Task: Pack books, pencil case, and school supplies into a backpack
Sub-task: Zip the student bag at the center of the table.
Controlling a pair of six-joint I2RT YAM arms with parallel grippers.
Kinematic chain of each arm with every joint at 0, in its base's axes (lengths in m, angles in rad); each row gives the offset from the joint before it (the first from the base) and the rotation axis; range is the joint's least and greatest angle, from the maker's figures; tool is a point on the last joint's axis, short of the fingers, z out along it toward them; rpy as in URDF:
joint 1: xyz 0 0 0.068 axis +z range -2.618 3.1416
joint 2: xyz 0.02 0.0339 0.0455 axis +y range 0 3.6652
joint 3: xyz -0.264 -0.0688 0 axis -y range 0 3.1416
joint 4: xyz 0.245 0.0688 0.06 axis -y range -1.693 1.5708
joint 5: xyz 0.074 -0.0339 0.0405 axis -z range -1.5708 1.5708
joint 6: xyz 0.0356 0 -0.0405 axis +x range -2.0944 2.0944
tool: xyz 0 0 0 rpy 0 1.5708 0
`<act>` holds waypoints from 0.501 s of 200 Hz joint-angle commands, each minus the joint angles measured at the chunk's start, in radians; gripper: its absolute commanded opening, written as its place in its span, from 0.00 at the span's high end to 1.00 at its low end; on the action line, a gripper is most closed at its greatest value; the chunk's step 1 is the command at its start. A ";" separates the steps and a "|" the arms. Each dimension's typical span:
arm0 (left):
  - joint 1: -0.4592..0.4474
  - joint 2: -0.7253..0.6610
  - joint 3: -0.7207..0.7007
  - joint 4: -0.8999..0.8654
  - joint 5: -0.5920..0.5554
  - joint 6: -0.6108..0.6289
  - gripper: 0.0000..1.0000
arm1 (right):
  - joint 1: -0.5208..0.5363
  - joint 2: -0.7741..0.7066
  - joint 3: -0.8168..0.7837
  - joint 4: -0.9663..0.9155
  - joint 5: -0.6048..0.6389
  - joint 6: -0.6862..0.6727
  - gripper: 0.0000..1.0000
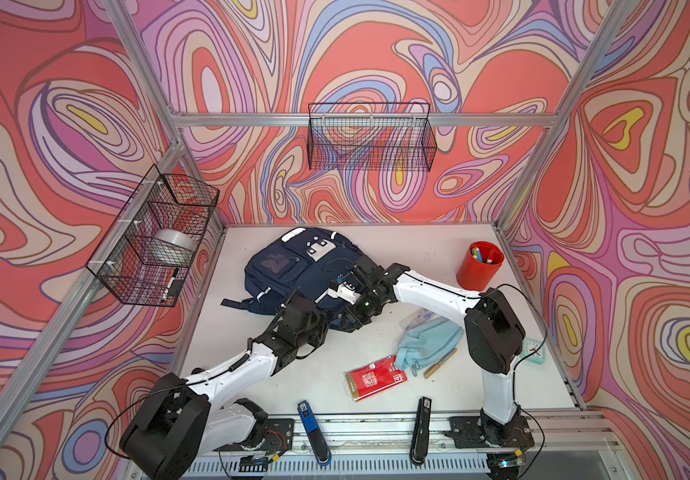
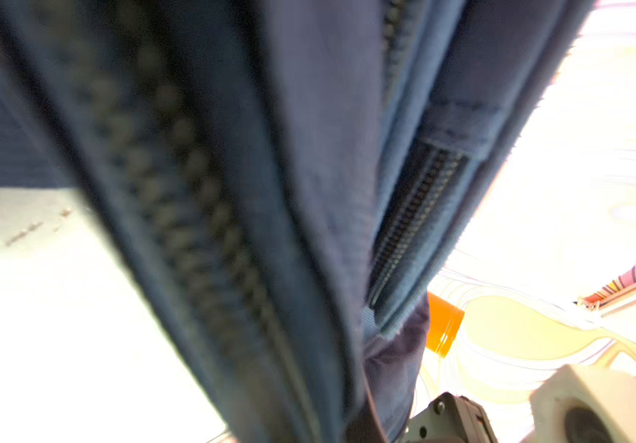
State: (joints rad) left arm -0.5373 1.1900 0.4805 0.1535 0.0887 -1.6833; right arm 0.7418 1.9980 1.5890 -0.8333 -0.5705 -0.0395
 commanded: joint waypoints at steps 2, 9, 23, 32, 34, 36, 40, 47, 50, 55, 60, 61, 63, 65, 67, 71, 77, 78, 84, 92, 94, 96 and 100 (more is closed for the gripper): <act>0.044 -0.016 -0.027 -0.136 -0.064 0.072 1.00 | -0.095 0.059 0.051 -0.168 0.204 -0.023 1.00; 0.048 -0.019 -0.036 -0.123 -0.065 0.067 1.00 | -0.096 0.066 0.059 -0.177 0.204 -0.025 1.00; 0.050 -0.006 -0.036 -0.097 -0.049 0.077 1.00 | -0.095 0.067 0.066 -0.144 0.156 -0.018 0.87; 0.041 0.021 -0.014 -0.097 -0.031 0.090 1.00 | -0.083 0.069 0.067 -0.117 0.123 -0.005 0.82; 0.039 0.028 -0.009 -0.096 -0.026 0.092 1.00 | -0.079 0.067 0.066 -0.110 0.121 -0.002 0.81; 0.036 0.037 -0.004 -0.095 -0.021 0.092 1.00 | -0.073 0.067 0.067 -0.102 0.121 -0.002 0.81; 0.031 0.052 0.003 -0.089 -0.012 0.093 1.00 | -0.061 0.063 0.065 -0.085 0.124 0.001 0.81; 0.019 0.073 0.007 -0.072 -0.011 0.086 1.00 | -0.041 0.056 0.051 -0.046 0.130 0.010 0.80; 0.016 0.080 0.005 -0.061 -0.012 0.082 1.00 | -0.039 0.053 0.047 -0.036 0.129 0.013 0.80; 0.011 0.089 0.001 -0.047 -0.017 0.075 1.00 | -0.035 0.050 0.037 -0.015 0.119 0.024 0.79; 0.011 0.093 -0.004 -0.036 -0.020 0.072 1.00 | -0.035 0.050 0.030 -0.001 0.106 0.035 0.79; 0.011 0.093 -0.005 -0.036 -0.021 0.071 1.00 | -0.035 0.050 0.029 0.001 0.103 0.037 0.79; 0.011 0.095 -0.007 -0.034 -0.022 0.069 1.00 | -0.035 0.050 0.027 0.007 0.104 0.040 0.79; 0.011 0.096 -0.009 -0.033 -0.023 0.067 1.00 | -0.035 0.049 0.025 0.013 0.104 0.043 0.79; 0.011 0.097 -0.011 -0.031 -0.025 0.067 1.00 | -0.035 0.049 0.020 0.020 0.103 0.049 0.79; 0.011 0.097 -0.015 -0.026 -0.027 0.062 1.00 | -0.035 0.048 0.015 0.035 0.103 0.056 0.79; 0.011 0.098 -0.020 -0.016 -0.029 0.062 1.00 | -0.035 0.048 0.009 0.051 0.091 0.062 0.79; 0.010 0.098 -0.020 -0.015 -0.029 0.063 1.00 | -0.034 0.048 0.009 0.052 0.089 0.062 0.79; 0.010 0.100 -0.019 -0.016 -0.027 0.063 1.00 | -0.032 0.048 0.004 0.064 0.069 0.067 0.79; 0.008 0.103 -0.016 -0.020 -0.028 0.063 1.00 | -0.027 0.048 -0.005 0.077 0.038 0.067 0.79; 0.009 0.104 -0.016 -0.020 -0.028 0.063 1.00 | -0.025 0.046 -0.006 0.077 0.032 0.067 0.79; 0.010 0.104 -0.015 -0.019 -0.029 0.063 1.00 | -0.023 0.045 -0.008 0.077 0.027 0.065 0.79; 0.010 0.105 -0.013 -0.020 -0.031 0.065 1.00 | -0.017 0.045 -0.010 0.075 0.021 0.059 0.79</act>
State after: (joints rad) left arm -0.5247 1.2839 0.4709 0.1303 0.1024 -1.6302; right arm 0.7094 2.0441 1.6020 -0.8375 -0.5167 0.0013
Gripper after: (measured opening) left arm 0.048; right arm 0.207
